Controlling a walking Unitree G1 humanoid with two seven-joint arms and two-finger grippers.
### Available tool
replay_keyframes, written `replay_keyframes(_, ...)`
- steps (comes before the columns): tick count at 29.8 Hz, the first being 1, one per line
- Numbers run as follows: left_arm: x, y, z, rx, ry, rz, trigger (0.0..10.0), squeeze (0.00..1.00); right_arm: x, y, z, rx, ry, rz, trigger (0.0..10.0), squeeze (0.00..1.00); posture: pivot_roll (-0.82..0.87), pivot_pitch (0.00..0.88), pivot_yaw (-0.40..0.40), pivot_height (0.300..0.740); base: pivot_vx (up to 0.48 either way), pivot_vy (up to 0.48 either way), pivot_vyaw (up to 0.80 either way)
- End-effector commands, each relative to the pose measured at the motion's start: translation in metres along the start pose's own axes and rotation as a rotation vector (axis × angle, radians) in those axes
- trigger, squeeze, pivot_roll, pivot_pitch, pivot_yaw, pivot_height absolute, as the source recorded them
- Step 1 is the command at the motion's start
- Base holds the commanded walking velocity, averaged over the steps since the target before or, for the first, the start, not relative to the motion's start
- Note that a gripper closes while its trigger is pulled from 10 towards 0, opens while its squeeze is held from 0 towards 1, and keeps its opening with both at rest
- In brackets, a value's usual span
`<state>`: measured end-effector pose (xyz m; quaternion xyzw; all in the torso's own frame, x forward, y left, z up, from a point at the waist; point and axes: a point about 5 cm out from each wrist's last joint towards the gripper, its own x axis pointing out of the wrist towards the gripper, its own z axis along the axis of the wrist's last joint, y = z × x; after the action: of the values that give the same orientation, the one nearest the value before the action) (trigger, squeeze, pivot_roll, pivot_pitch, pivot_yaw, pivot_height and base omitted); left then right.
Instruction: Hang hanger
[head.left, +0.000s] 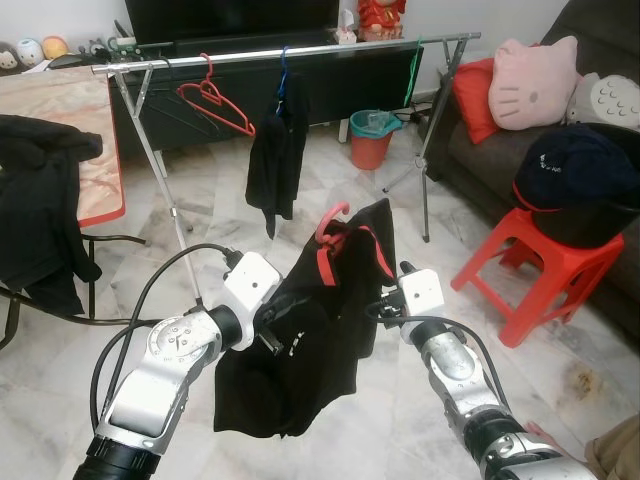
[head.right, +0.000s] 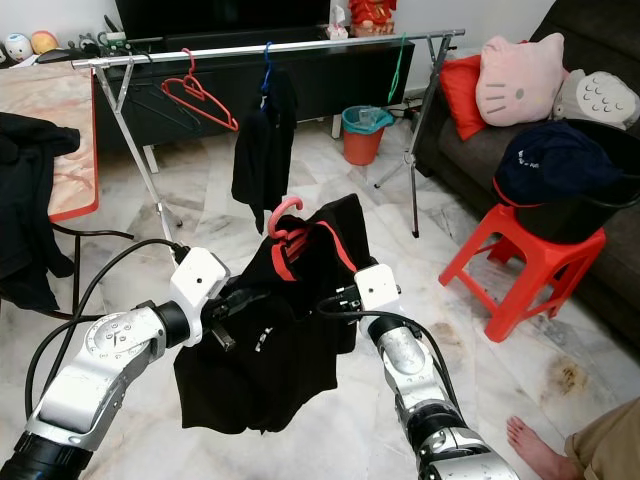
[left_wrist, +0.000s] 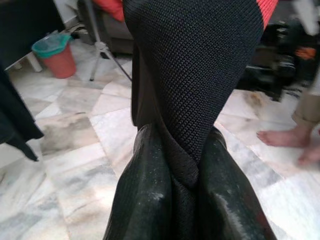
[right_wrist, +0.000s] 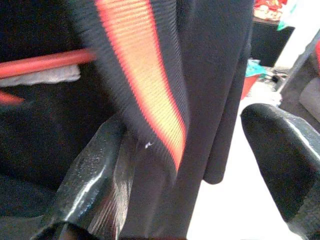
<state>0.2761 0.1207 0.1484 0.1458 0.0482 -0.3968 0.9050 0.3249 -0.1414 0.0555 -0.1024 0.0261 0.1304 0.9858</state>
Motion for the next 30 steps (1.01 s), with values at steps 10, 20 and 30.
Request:
replay_keyframes(10,-0.004,-0.019,0.021,0.025,-0.055,-0.148,10.0,0.00,0.004,-0.001,0.003,-0.029,0.006,-0.009,10.0,0.00,0.10,0.000,-0.047,0.740,0.000,0.000,0.00)
replay_keyframes(20,-0.010,-0.020,0.024,0.023,-0.047,-0.191,10.0,0.00,0.002,-0.007,-0.001,-0.075,0.030,-0.051,10.0,0.00,0.09,0.000,-0.045,0.740,0.000,0.000,0.00)
replay_keyframes(30,-0.024,-0.016,0.013,0.025,0.007,-0.196,10.0,0.00,0.003,-0.018,0.001,-0.119,0.041,-0.136,0.0,0.00,0.10,0.000,-0.049,0.740,0.000,0.000,0.00)
